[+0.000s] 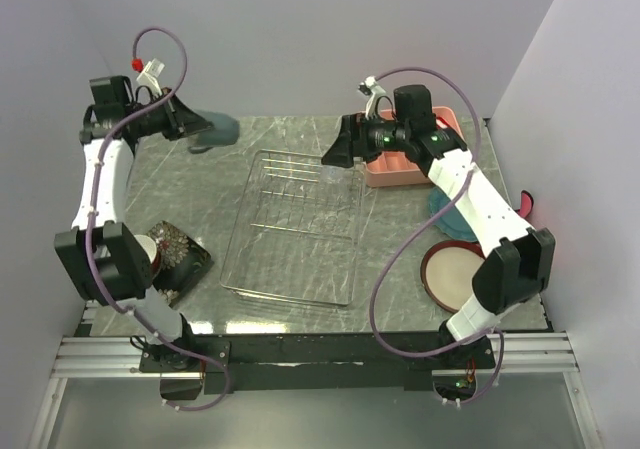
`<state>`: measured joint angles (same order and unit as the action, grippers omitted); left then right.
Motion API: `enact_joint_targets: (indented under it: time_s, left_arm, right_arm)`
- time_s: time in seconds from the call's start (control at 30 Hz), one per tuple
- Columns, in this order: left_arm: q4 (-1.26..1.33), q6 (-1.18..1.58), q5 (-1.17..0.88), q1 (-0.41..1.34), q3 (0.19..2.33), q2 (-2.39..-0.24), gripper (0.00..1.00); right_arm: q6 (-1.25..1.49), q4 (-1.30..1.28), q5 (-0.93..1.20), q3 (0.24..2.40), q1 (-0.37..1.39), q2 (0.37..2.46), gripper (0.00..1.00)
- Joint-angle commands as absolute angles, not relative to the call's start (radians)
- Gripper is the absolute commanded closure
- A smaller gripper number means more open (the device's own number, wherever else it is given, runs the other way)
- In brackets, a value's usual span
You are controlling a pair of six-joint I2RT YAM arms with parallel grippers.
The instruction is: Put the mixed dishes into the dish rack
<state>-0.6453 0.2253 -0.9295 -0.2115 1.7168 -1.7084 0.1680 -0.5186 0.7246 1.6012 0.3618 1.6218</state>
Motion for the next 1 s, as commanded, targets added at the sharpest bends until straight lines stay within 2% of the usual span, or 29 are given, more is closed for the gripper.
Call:
enact_joint_targets:
  time_s: [0.0, 0.13, 0.3, 0.33, 0.53, 0.77, 0.97]
  left_arm:
    - [0.057, 0.899, -1.328, -0.170, 1.555, -1.727, 0.99]
    - [0.250, 1.177, -1.290, -0.140, 1.620, -1.799, 0.99]
    - [0.682, 1.610, -1.152, -0.120, 1.686, -1.907, 0.99]
    - [0.702, 1.644, -1.140, -0.106, 1.707, -1.920, 0.99]
    - [0.617, 1.687, -1.124, -0.048, 1.810, -2.005, 0.99]
    - [0.551, 1.721, -1.097, -0.046, 1.727, -1.965, 0.99]
    - [0.526, 1.761, -1.097, -0.049, 1.677, -1.931, 0.99]
  right_arm:
    - [0.368, -0.217, 0.817, 1.502, 0.354, 1.536, 0.01]
    - [0.492, 0.030, 0.854, 1.387, 0.380, 1.519, 0.04]
    - [0.666, 0.165, 0.864, 1.468, 0.414, 1.627, 0.04]
    - [0.705, 0.172, 0.856, 1.486, 0.416, 1.653, 0.05]
    - [0.808, 0.371, 0.841, 1.601, 0.425, 1.865, 0.06]
    - [0.818, 0.428, 0.764, 1.753, 0.469, 2.063, 0.08]
    - [0.842, 0.483, 0.747, 1.822, 0.500, 2.141, 0.09]
